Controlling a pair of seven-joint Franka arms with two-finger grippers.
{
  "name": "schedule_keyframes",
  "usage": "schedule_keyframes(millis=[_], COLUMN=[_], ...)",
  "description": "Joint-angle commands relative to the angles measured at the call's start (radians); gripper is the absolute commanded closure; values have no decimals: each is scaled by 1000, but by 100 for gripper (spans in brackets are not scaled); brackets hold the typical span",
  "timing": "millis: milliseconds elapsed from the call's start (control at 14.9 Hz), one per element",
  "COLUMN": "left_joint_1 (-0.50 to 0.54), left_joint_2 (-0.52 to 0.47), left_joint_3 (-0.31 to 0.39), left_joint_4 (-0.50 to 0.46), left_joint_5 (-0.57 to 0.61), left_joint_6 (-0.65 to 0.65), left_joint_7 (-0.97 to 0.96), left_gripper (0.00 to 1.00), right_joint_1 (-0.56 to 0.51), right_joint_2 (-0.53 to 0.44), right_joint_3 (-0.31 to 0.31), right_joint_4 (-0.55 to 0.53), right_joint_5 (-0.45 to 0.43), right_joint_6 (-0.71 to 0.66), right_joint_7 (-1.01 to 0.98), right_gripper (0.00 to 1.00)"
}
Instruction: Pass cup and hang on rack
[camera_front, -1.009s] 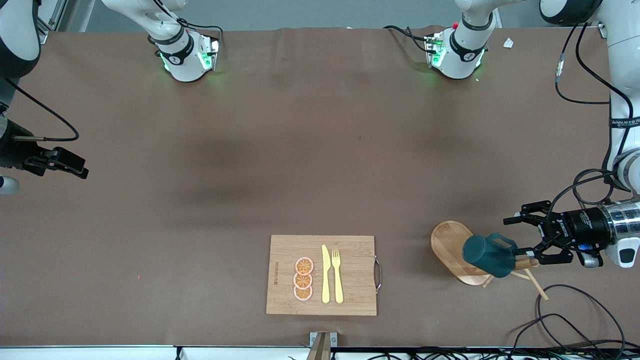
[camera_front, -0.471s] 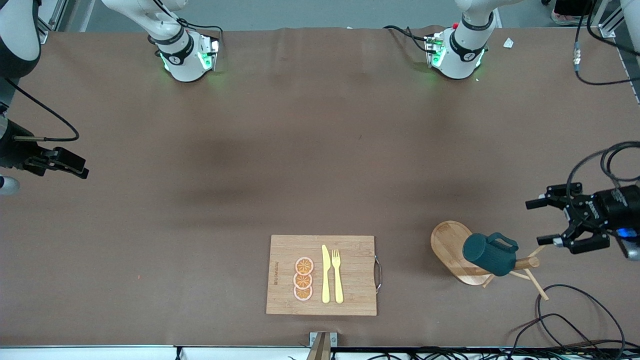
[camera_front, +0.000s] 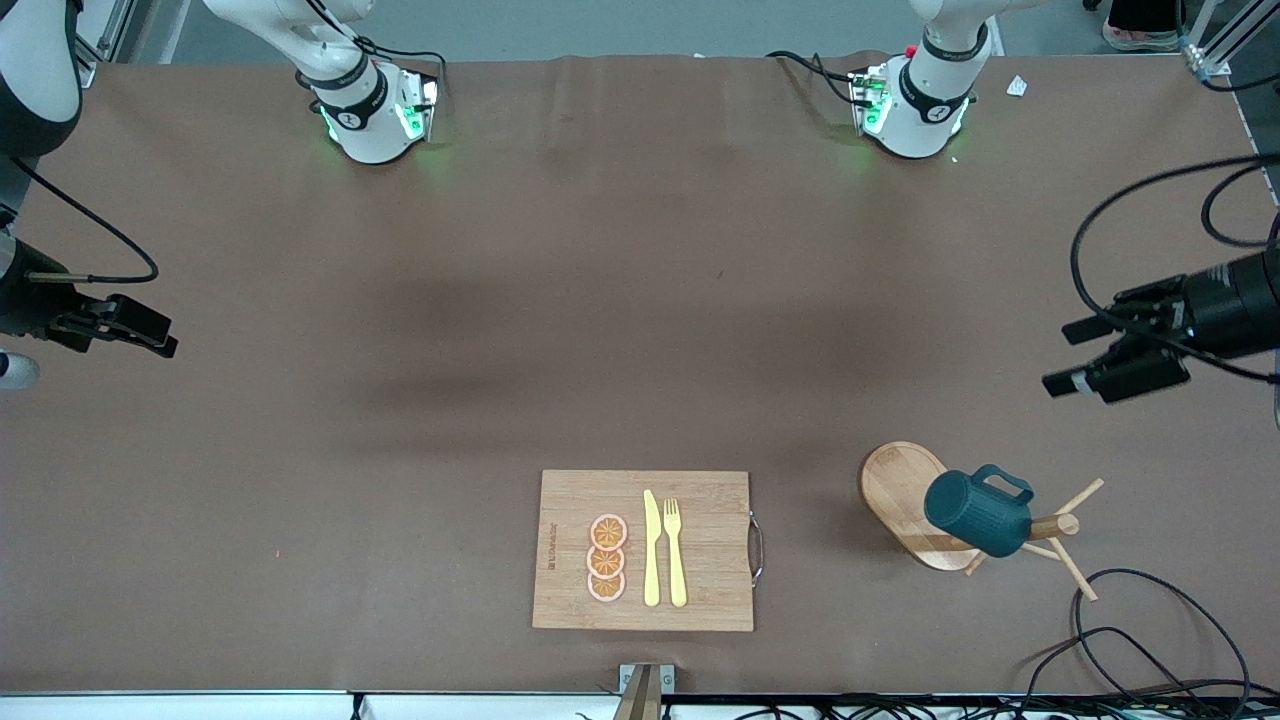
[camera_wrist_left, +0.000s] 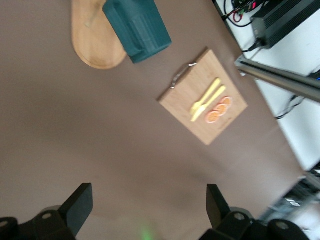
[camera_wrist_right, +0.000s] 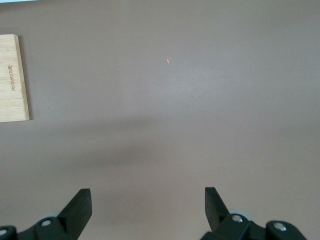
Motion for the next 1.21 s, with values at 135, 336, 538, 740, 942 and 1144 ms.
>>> schedule_keyframes(millis=[135, 336, 538, 740, 942, 1144], left_joint_1=[2, -105, -214, -225, -219, -216], left_joint_2=[-107, -150, -245, -330, -420, -447], left_joint_3=[3, 77, 193, 201, 198, 194], left_joint_4=[-32, -43, -157, -262, -384, -431], left_joint_5=[243, 400, 399, 399, 397, 397], left_joint_6=[-59, -61, -72, -62, -24, -7], left_joint_7=[383, 584, 590, 555, 542, 542], left_gripper=[0, 0, 0, 0, 0, 0], right_joint_1=[-5, -5, -5, -4, -2, -4], right_joint_2=[-30, -30, -34, -48, -74, -111], right_joint_3=[7, 7, 8, 9, 10, 12], right_joint_4=[-32, -34, -32, -32, -38, -73], right_joint_5=[-22, -22, -22, -20, -20, -17], right_joint_6=[11, 13, 10, 5, 7, 14], right_joint_7=[-6, -6, -4, 0, 8, 8], right_gripper=[0, 0, 0, 0, 0, 0])
